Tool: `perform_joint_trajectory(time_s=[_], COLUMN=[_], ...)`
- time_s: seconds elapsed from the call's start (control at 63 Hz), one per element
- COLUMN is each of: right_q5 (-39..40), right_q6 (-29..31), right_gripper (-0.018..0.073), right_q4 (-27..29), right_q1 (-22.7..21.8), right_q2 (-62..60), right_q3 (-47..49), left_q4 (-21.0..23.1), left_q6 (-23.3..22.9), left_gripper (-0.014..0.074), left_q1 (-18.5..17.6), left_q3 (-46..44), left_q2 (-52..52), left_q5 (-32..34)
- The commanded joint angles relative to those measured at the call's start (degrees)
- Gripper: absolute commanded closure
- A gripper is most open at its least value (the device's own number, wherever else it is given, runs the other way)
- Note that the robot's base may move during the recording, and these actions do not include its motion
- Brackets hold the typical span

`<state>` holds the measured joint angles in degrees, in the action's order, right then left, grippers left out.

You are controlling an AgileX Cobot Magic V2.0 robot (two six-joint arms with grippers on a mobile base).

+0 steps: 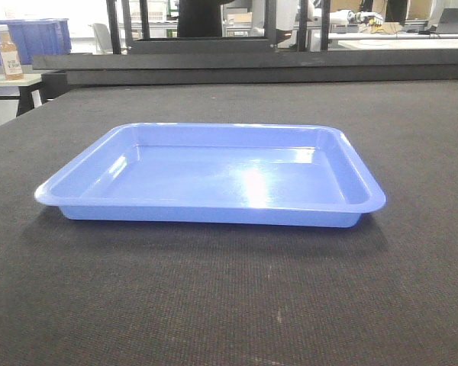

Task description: Grab blue tray and place on right shelf

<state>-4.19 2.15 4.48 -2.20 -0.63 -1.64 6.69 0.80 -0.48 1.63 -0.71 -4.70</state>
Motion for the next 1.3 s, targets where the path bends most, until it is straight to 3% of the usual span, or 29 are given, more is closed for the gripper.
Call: perform_joint_trajectory(time_s=[0.0, 0.761, 0.952, 1.063, 1.174, 1.285], right_q5=[5.0, 5.5, 11.5, 12.1, 7.9, 1.5], right_q6=[0.6, 0.6, 0.6, 0.6, 0.6, 0.6], right_gripper=[0.0509, 0.0509, 0.0509, 0.0509, 0.0508, 0.0443], right_q4=[0.0, 0.0, 0.5, 0.5, 0.5, 0.5], right_q1=[0.1, 0.1, 0.1, 0.1, 0.1, 0.1], right_q2=[-1.2, -1.2, -1.2, -1.2, -0.4, 2.5], right_q3=[1.3, 1.3, 2.1, 7.5, 16.4, 25.0], left_q4=[0.4, 0.4, 3.4, 3.1, 0.8, -3.9], left_q6=[0.3, 0.3, 0.0, 0.0, 0.0, 0.0], left_gripper=[0.0645, 0.0645, 0.0645, 0.0645, 0.0645, 0.0626], left_q1=[0.2, 0.2, 0.2, 0.2, 0.2, 0.2], left_q3=[1.8, 1.8, 1.6, -0.9, -8.6, -18.7], left_q2=[-0.8, -0.8, -0.8, -0.4, -0.3, 2.5], left_q5=[4.7, 5.1, 11.3, 15.9, 12.3, 2.5])
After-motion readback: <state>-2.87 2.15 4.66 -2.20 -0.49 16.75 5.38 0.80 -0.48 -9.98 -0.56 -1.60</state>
